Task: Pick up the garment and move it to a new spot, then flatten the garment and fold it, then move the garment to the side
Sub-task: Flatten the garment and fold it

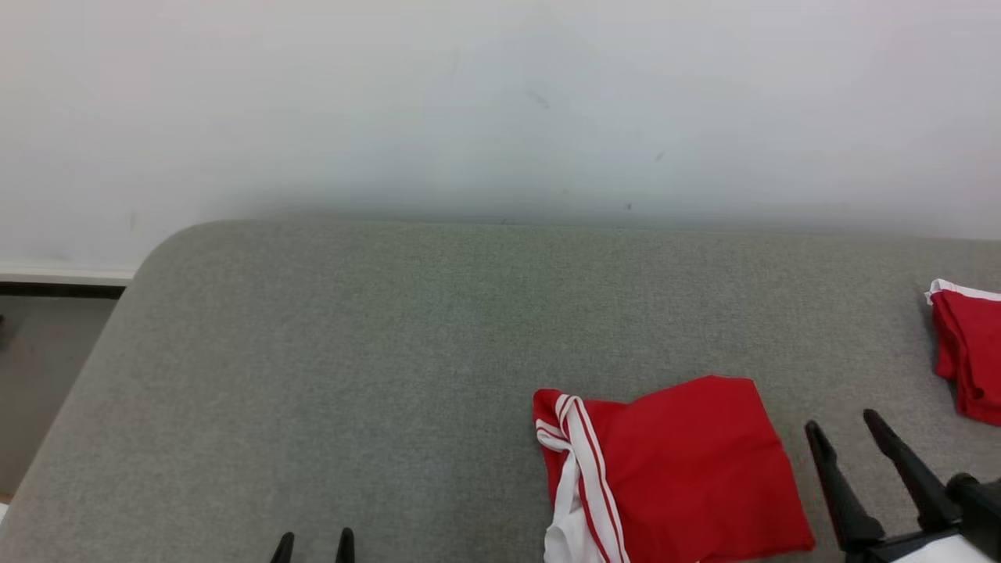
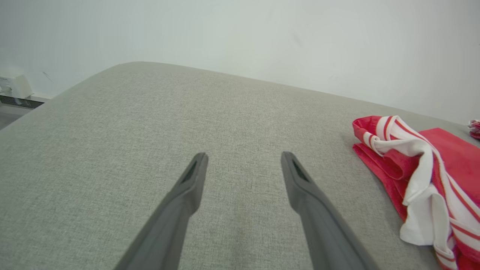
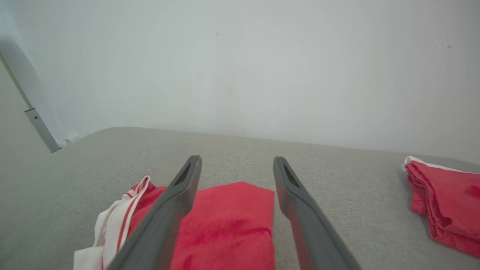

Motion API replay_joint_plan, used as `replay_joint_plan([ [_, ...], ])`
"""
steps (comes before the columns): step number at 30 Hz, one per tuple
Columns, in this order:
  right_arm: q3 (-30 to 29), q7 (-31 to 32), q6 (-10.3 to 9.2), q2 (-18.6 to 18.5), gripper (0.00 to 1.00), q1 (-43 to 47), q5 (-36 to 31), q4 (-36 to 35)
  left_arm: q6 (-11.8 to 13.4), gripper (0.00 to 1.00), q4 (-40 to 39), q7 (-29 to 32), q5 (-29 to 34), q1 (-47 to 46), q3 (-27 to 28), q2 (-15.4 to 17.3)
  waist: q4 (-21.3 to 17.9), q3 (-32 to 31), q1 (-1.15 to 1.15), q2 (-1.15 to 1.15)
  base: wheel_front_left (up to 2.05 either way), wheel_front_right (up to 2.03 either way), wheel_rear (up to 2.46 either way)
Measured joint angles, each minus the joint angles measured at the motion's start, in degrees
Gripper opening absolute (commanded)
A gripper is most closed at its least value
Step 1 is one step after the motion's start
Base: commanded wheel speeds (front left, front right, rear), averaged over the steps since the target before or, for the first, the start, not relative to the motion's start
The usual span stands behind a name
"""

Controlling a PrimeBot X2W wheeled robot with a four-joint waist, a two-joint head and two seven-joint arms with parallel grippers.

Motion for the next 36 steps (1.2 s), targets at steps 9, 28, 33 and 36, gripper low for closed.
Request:
replay_joint_plan([
  [9, -5.16, -7.37, 0.0, -0.98, 1.0, 2.07, -3.09, 9.48, -0.07, 1.0, -0.32, 0.0, 0.0, 0.16, -0.04, 0.0, -0.92, -0.25, 0.0, 0.0, 0.0, 0.0, 0.0],
  [28, 17.18, 3.11, 0.02, 3.64, 0.0, -18.5, -4.97, 23.16, 0.05, 1.0, 0.07, 0.0, -0.69, -3.65, -2.67, 0.0, 3.61, 5.67, 0.01, 0.0, 0.0, 0.0, 0.0],
  [33, 19.91, 7.78, 0.02, 4.75, 0.0, -21.24, -4.77, 28.76, 0.45, 1.0, 0.35, 0.0, -1.04, -3.82, -2.7, 0.0, 5.57, 6.41, 0.01, 0.0, 0.0, 0.0, 0.0],
  [36, 22.01, 10.82, 0.02, 5.63, 0.0, -22.31, -4.22, 30.3, 0.58, 1.0, 0.36, 0.0, -1.24, -3.84, -2.96, 0.0, 6.12, 6.48, 0.01, 0.0, 0.0, 0.0, 0.0],
])
